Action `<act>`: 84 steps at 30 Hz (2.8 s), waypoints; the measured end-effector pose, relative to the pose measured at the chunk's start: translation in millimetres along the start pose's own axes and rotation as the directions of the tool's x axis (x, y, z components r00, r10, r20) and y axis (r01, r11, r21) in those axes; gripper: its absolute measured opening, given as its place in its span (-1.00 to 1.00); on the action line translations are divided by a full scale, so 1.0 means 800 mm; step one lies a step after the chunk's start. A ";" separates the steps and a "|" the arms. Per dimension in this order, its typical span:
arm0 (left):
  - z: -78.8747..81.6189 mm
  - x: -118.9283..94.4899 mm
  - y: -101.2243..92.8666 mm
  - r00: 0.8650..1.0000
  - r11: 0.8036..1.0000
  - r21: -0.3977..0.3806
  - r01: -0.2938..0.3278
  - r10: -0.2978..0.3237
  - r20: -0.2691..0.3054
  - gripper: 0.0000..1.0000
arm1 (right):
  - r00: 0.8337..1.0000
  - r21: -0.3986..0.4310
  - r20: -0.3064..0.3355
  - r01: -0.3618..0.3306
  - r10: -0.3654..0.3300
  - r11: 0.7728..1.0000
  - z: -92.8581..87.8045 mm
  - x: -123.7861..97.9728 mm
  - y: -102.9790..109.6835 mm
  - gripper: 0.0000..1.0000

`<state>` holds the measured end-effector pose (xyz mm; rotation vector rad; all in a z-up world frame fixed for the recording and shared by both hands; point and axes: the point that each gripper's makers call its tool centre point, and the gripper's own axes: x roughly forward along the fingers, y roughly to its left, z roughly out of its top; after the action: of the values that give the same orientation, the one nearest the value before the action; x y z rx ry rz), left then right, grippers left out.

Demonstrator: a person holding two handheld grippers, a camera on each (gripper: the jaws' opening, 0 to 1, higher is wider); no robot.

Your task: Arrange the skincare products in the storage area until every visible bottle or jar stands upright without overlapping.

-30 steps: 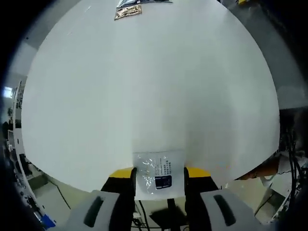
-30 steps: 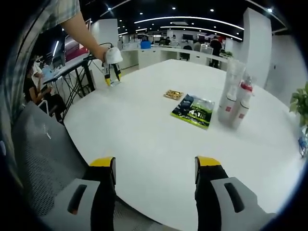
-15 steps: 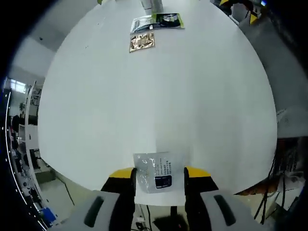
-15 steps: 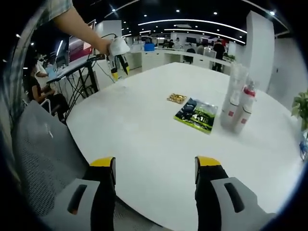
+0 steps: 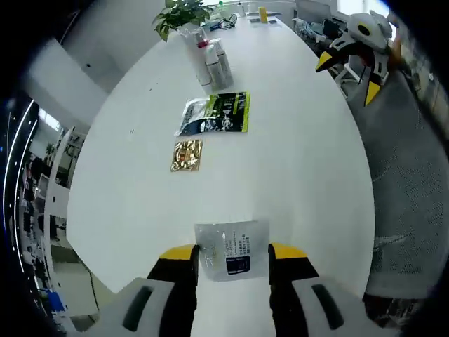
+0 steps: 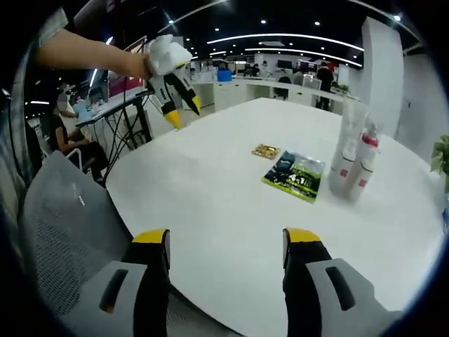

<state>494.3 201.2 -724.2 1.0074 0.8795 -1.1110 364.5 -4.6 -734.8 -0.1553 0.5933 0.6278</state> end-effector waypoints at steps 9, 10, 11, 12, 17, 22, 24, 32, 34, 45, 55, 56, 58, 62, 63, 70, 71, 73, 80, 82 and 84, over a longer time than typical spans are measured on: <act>0.032 -0.034 -0.072 0.992 0.996 -0.077 -0.047 0.055 0.113 -0.19 | 0.998 -0.014 -0.052 -0.022 0.021 1.000 -0.010 0.002 0.008 0.25; 0.034 -0.040 -0.075 0.989 0.995 -0.087 -0.056 0.067 0.129 -0.19 | 0.998 -0.018 -0.052 -0.020 0.019 1.000 -0.010 0.002 0.008 0.25; 0.037 -0.043 -0.077 0.986 0.992 -0.103 -0.067 0.082 0.143 -0.19 | 0.998 -0.020 -0.054 -0.020 0.019 1.000 -0.010 0.002 0.009 0.25; 0.038 -0.046 -0.079 0.984 0.991 -0.113 -0.072 0.089 0.153 -0.19 | 0.998 -0.024 -0.057 -0.018 0.017 1.000 -0.010 0.002 0.009 0.25; 0.052 -0.061 -0.100 0.968 0.980 -0.179 -0.083 0.122 0.221 -0.19 | 0.998 -0.043 -0.062 -0.004 0.001 0.999 -0.008 0.003 0.010 0.27; 0.066 -0.071 -0.127 0.951 0.977 -0.197 -0.077 0.132 0.281 -0.19 | 0.999 -0.081 -0.045 -0.015 0.012 0.997 0.012 -0.004 0.020 0.26; 0.070 -0.074 -0.138 0.943 0.975 -0.207 -0.076 0.138 0.302 -0.19 | 1.000 -0.090 -0.001 -0.031 0.031 0.995 0.033 -0.011 0.029 0.21; 0.078 -0.073 -0.179 0.926 0.979 -0.181 -0.094 0.153 0.344 -0.19 | 0.952 0.094 0.160 -0.278 0.261 0.956 0.099 -0.026 0.099 0.10; 0.080 -0.071 -0.186 0.925 0.980 -0.169 -0.101 0.155 0.347 -0.19 | 0.950 0.122 0.151 -0.291 0.272 0.949 0.098 -0.025 0.103 -0.05; 0.101 -0.061 -0.220 0.918 0.989 -0.082 -0.122 0.144 0.370 -0.19 | 0.927 0.237 0.118 -0.376 0.357 0.896 0.091 -0.016 0.134 -0.51; 0.122 -0.049 -0.238 0.915 0.990 -0.001 -0.144 0.134 0.381 -0.19 | 0.919 0.287 0.006 -0.378 0.393 0.880 0.068 0.002 0.140 -0.89; 0.121 -0.048 -0.237 0.916 0.989 0.007 -0.146 0.132 0.380 -0.19 | 0.921 0.295 -0.003 -0.370 0.389 0.881 0.066 0.003 0.137 -0.92; 0.121 -0.048 -0.235 0.911 0.988 0.010 -0.152 0.136 0.389 -0.19 | 0.921 0.346 0.006 -0.367 0.389 0.864 0.066 0.002 0.134 -0.96; 0.124 -0.047 -0.234 0.902 0.986 0.010 -0.164 0.146 0.406 -0.20 | 0.917 0.402 0.018 -0.372 0.399 0.837 0.064 0.003 0.130 -1.00; 0.124 -0.044 -0.234 0.900 0.987 0.006 -0.163 0.146 0.410 -0.20 | 0.917 0.398 0.017 -0.372 0.398 0.839 0.064 0.003 0.130 -1.00; 0.115 -0.034 -0.239 0.883 0.986 -0.162 -0.032 0.104 0.458 -0.19 | 0.907 0.420 0.000 -0.382 0.421 0.823 0.054 0.004 0.126 -1.00; 0.113 -0.033 -0.238 0.875 0.979 -0.206 -0.003 0.102 0.473 -0.19 | 0.905 0.421 0.001 -0.386 0.425 0.821 0.054 0.002 0.125 -1.00; 0.111 -0.032 -0.237 0.858 0.961 -0.272 0.044 0.104 0.503 -0.18 | 0.904 0.423 0.007 -0.391 0.428 0.818 0.054 0.001 0.123 -1.00; 0.113 -0.040 -0.231 0.718 0.753 -0.553 0.358 0.157 0.678 -0.18 | 0.900 0.430 0.036 -0.407 0.435 0.806 0.057 -0.007 0.118 -1.00; 0.116 -0.050 -0.226 0.644 0.656 -0.586 0.476 0.194 0.740 -0.16 | 0.897 0.445 0.067 -0.419 0.437 0.792 0.062 -0.009 0.117 -1.00; 0.118 -0.061 -0.221 0.563 0.565 -0.584 0.583 0.236 0.792 -0.15 | 0.882 0.462 0.141 -0.460 0.450 0.758 0.076 -0.012 0.118 -1.00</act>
<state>317.9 102.2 -683.5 -0.4722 0.5827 -1.0051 330.9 85.3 -675.7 0.4892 0.7593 0.9316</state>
